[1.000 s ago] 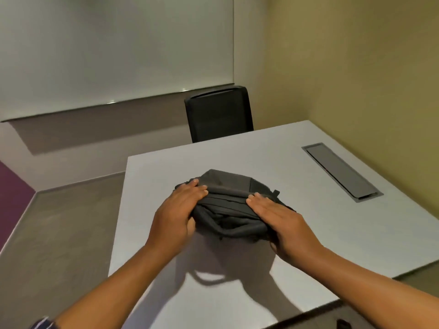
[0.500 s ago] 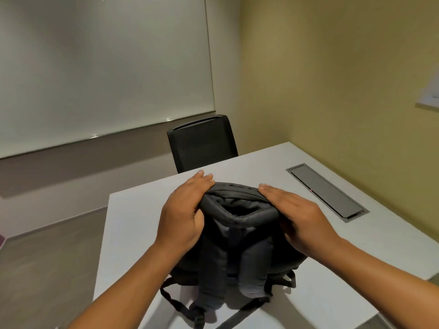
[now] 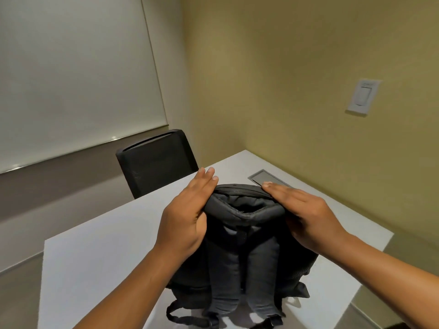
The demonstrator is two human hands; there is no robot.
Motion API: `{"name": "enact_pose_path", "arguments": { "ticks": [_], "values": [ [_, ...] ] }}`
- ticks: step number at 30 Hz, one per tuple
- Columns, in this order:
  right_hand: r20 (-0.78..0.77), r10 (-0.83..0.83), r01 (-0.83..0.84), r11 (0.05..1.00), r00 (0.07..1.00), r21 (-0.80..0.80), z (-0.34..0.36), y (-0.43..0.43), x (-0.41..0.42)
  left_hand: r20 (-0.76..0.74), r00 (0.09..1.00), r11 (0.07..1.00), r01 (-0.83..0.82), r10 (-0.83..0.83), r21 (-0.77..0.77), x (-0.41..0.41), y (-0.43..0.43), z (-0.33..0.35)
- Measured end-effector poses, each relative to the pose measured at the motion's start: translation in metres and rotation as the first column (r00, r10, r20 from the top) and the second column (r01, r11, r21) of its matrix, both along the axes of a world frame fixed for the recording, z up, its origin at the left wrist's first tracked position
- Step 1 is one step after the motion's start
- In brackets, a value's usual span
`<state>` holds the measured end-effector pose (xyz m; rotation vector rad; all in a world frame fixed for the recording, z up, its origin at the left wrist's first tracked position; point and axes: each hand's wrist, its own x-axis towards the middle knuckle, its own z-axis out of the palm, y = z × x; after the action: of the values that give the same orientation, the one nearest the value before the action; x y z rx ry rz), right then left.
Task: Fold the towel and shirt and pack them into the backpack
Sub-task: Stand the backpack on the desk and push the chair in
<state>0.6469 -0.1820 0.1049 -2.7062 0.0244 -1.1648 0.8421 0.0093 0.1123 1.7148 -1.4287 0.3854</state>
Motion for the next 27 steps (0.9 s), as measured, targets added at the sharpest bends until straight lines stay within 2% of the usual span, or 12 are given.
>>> {"name": "enact_pose_path", "arguments": {
  "ticks": [11,27],
  "values": [
    [-0.033,-0.136,0.136,0.991,0.990,0.002,0.022,-0.071,-0.039,-0.020,0.985,0.985,0.173,-0.174,-0.024,-0.009,-0.102,0.016],
    [0.012,-0.360,0.358,0.929,0.933,0.092,0.028,-0.234,-0.104,-0.020,0.944,0.945,0.328,-0.328,0.009,-0.050,-0.321,0.030]
  ]
}}
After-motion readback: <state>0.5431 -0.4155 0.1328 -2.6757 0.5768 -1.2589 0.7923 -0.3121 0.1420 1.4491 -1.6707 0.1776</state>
